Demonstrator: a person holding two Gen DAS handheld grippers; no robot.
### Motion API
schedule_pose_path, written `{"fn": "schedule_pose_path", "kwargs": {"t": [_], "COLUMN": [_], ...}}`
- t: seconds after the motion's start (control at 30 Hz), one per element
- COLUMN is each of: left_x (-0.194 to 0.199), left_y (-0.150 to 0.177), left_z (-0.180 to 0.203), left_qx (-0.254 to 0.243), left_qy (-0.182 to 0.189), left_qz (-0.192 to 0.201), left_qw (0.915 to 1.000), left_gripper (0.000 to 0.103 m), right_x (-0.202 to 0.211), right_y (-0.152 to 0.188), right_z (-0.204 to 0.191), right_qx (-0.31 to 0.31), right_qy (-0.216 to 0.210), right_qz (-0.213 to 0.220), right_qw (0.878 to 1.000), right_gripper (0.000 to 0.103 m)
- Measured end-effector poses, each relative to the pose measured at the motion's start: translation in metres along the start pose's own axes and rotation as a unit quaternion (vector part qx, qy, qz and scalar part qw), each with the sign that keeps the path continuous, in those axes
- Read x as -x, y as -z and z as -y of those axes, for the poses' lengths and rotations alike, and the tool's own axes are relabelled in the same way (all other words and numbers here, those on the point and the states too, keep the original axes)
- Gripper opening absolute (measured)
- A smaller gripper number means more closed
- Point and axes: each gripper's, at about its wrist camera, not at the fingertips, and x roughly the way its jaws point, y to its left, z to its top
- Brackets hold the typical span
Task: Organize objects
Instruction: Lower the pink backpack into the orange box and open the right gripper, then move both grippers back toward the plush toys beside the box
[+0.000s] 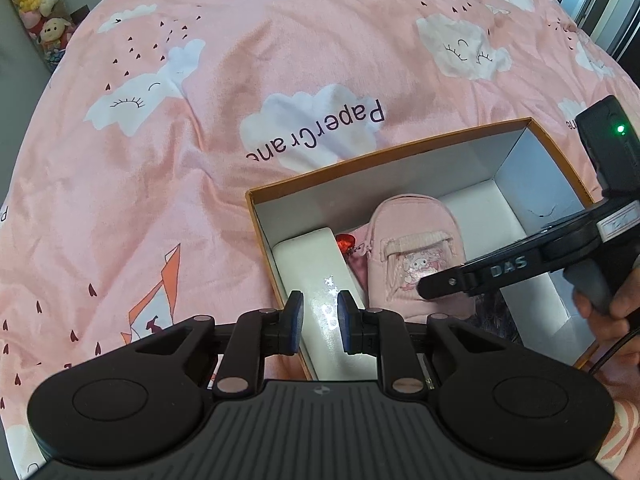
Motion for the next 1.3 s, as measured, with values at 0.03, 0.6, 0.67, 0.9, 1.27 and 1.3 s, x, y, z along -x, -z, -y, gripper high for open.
{"fn": "schedule_pose_path", "kwargs": {"t": [0.03,0.6,0.67,0.9,1.27,1.3], "left_x": [0.000,0.005,0.005,0.007,0.002,0.003], "left_y": [0.000,0.004,0.004,0.007,0.010,0.011], "left_z": [0.000,0.000,0.000,0.001,0.005,0.006], "left_qx": [0.000,0.001,0.001,-0.001,0.003,0.001], "left_qy": [0.001,0.006,0.006,0.009,0.013,0.014], "left_qz": [0.001,0.012,0.012,0.011,0.007,0.009], "left_qw": [1.0000,0.9999,0.9999,0.9999,0.9999,0.9999], "left_gripper": [0.023,0.023,0.023,0.023,0.023,0.023], "right_x": [0.000,0.026,0.025,0.003,-0.010,-0.007], "right_y": [0.000,0.015,0.023,0.045,0.039,0.040], "right_z": [-0.002,-0.032,-0.038,-0.066,-0.069,-0.069], "right_qx": [0.002,0.117,0.163,0.340,0.450,0.448], "right_qy": [0.005,0.049,0.053,0.108,0.137,0.137], "right_qz": [0.005,0.023,0.013,-0.011,-0.042,-0.039], "right_qw": [1.000,0.992,0.985,0.934,0.882,0.883], "right_gripper": [0.050,0.062,0.068,0.069,0.053,0.055]}}
